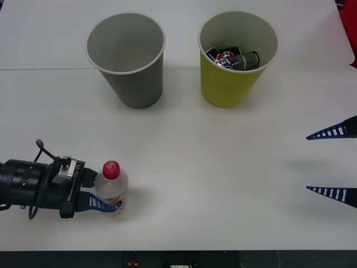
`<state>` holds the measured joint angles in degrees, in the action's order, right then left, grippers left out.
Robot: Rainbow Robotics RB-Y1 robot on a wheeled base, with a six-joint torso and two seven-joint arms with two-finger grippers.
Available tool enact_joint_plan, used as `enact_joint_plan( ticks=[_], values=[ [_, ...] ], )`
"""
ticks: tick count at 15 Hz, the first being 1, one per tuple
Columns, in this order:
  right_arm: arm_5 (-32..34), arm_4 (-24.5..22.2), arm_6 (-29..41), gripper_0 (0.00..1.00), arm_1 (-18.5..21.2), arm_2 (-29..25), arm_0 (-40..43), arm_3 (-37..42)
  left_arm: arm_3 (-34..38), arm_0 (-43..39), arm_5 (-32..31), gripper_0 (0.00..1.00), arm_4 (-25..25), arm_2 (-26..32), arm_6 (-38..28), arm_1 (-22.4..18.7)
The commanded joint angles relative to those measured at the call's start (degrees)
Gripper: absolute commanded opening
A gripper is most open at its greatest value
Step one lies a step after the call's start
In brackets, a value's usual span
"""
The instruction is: Put the can into the green bin and the plastic bottle into the gray bin
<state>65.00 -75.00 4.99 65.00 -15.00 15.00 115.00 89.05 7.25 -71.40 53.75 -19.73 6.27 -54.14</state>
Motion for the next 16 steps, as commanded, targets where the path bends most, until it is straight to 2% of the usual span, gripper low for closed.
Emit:
enact_joint_plan(
  ticks=[1,4,11,14,16],
  values=[
    [0.0,0.0,0.01,1.0,0.0,0.0,0.0,0.0,7.27,-1.54,0.03,0.0,4.61,5.84,-12.95,0.0],
    [0.0,0.0,0.01,1.0,0.0,0.0,0.0,0.0,16.41,-3.39,1.0,0.0,11.29,12.52,-30.79,0.0],
    [0.0,0.0,0.01,1.0,0.0,0.0,0.0,0.0,33.99,-3.21,1.88,0.0,24.82,25.79,-67.53,-1.06],
    [0.0,0.0,0.01,1.0,0.0,0.0,0.0,0.0,37.77,0.39,1.88,0.0,30.71,27.37,-78.96,-1.85],
    [0.0,0.0,0.01,1.0,0.0,0.0,0.0,0.0,38.74,3.82,1.79,0.0,33.17,27.37,-84.49,-4.31]
  ],
)
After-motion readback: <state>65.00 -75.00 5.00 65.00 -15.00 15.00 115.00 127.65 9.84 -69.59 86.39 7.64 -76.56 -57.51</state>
